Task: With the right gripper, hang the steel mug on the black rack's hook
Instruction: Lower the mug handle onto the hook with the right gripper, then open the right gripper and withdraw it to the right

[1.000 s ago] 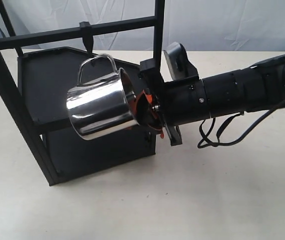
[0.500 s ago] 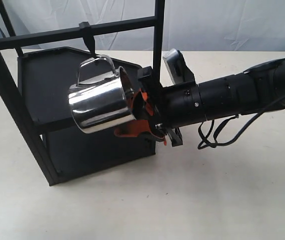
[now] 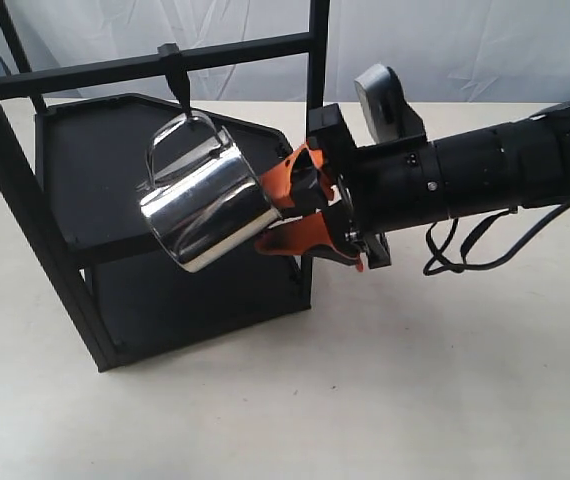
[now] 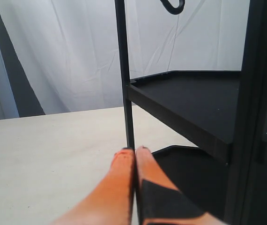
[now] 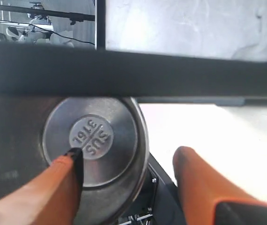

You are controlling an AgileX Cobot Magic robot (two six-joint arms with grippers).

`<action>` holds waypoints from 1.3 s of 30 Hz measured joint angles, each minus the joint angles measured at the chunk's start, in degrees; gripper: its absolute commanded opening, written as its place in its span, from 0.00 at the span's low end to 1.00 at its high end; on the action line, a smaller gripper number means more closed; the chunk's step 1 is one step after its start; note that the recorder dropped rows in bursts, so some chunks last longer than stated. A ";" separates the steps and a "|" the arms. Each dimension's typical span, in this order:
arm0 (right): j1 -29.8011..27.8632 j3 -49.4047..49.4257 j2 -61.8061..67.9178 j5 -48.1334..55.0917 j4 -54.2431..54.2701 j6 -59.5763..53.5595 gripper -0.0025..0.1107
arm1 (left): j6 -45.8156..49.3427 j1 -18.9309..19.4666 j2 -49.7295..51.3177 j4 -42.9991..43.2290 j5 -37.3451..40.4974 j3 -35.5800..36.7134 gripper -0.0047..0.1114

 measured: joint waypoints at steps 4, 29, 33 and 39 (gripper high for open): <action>-0.52 0.00 -1.18 0.13 -1.64 0.70 0.52 | 0.00 0.00 0.00 0.00 0.00 0.00 0.05; -0.52 0.00 -25.36 -10.23 -30.74 18.34 0.32 | 0.00 0.00 0.00 0.00 0.00 0.00 0.05; -0.52 0.00 -34.05 -11.57 -41.67 22.75 0.05 | 0.00 0.00 0.00 0.00 0.00 0.00 0.05; -0.52 0.00 -44.88 -11.77 -48.81 24.26 0.02 | 0.00 0.00 0.00 0.00 0.00 0.00 0.05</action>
